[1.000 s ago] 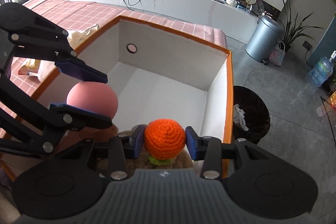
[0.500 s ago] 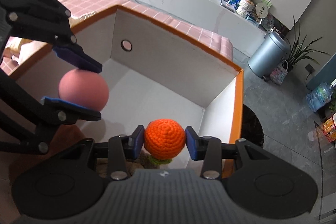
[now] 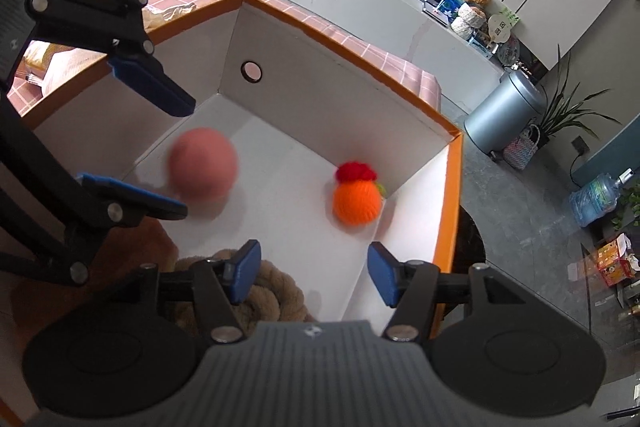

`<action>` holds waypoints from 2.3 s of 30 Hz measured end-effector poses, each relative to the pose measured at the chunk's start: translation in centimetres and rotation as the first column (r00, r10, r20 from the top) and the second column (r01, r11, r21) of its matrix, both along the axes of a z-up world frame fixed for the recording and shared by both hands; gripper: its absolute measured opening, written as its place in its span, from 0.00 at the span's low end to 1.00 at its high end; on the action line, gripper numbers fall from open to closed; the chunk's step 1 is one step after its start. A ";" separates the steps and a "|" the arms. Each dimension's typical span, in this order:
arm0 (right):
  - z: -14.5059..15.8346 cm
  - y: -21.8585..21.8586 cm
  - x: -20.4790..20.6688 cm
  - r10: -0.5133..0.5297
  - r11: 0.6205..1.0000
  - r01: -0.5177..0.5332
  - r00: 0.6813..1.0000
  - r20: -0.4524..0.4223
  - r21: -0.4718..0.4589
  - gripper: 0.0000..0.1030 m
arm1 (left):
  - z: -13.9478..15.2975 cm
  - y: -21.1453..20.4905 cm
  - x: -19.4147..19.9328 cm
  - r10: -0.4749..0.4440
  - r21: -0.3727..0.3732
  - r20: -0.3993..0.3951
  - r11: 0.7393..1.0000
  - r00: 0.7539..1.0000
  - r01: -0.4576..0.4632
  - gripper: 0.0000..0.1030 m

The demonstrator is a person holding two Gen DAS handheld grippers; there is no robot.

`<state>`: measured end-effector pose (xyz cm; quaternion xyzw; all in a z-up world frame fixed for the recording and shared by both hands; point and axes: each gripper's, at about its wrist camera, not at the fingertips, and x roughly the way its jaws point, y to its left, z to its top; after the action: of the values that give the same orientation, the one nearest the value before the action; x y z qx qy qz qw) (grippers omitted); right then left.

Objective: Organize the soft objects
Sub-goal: 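Carry both balls over the box and open both tools to drop them, then move both tools back over the table items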

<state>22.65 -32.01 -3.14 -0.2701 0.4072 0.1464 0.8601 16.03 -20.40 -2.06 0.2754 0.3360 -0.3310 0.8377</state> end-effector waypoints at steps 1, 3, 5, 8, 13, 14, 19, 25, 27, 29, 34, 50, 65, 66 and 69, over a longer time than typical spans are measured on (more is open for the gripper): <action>0.2 0.0 -0.2 -0.003 1.000 0.003 1.000 0.004 -0.001 0.59 | 0.2 0.1 -0.2 0.001 -0.008 0.002 1.000 1.000 -0.001 0.62; 0.6 -0.1 -0.6 -0.011 1.000 0.011 1.000 0.013 -0.002 0.62 | 0.7 0.3 -0.3 0.005 -0.022 0.008 1.000 1.000 -0.005 0.62; 1.1 -0.1 -1.1 -0.022 1.000 0.022 0.999 0.029 0.001 0.65 | 1.2 0.5 -0.5 0.016 -0.038 0.019 0.999 1.000 -0.016 0.62; 1.9 -0.2 -2.0 -0.045 0.999 0.045 0.997 0.059 0.015 0.68 | 2.0 1.0 -1.0 0.042 -0.079 0.020 0.996 0.999 -0.040 0.63; 3.4 0.3 -3.9 -0.088 0.995 0.083 0.991 0.105 0.052 0.72 | 3.4 2.5 -1.7 0.104 -0.163 0.010 0.981 0.995 -0.101 0.63; 3.7 0.5 -4.2 -0.094 0.995 0.088 0.989 0.116 0.056 0.72 | 3.7 3.0 -2.0 0.118 -0.180 0.012 0.977 0.993 -0.114 0.63; 5.4 1.8 -6.0 -0.123 0.988 0.106 0.979 0.161 0.111 0.73 | 4.9 5.1 -3.4 0.170 -0.250 0.017 0.955 0.985 -0.160 0.63; 7.0 4.7 -8.2 -0.163 0.976 0.123 0.960 0.228 0.182 0.76 | 5.8 8.4 -5.2 0.266 -0.303 0.026 0.921 0.963 -0.246 0.63; 7.1 6.0 -8.9 -0.169 0.974 0.122 0.950 0.261 0.189 0.76 | 6.0 9.9 -5.7 0.305 -0.333 0.018 0.900 0.952 -0.282 0.62; 7.2 7.2 -9.7 -0.178 0.969 0.119 0.945 0.275 0.216 0.77 | 6.0 11.4 -6.3 0.350 -0.361 0.021 0.876 0.937 -0.319 0.62; 7.3 10.0 -11.2 -0.214 0.947 0.133 0.939 0.267 0.292 0.83 | 5.6 15.2 -7.9 0.475 -0.427 0.015 0.798 0.880 -0.424 0.62; 3.5 17.7 -14.1 -0.265 0.889 0.143 0.935 0.235 0.434 0.83 | 1.8 24.4 -10.3 0.730 -0.508 -0.080 0.556 0.679 -0.657 0.83; -0.3 20.6 -11.2 -0.241 0.879 0.143 0.957 0.164 0.454 0.95 | -1.8 27.6 -10.6 0.814 -0.507 -0.058 0.475 0.578 -0.719 0.91; -0.5 20.7 -10.9 -0.240 0.880 0.148 0.958 0.155 0.451 0.95 | -1.8 27.5 -10.4 0.800 -0.517 -0.053 0.490 0.598 -0.702 0.91; -1.0 20.8 -9.8 -0.236 0.881 0.157 0.963 0.129 0.446 0.92 | -1.8 27.2 -9.9 0.753 -0.517 -0.026 0.553 0.658 -0.653 0.86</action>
<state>12.86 -11.23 -4.16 -0.0419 0.3108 0.1197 0.9420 6.12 6.83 -3.90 -0.0699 0.2386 -0.0101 0.9686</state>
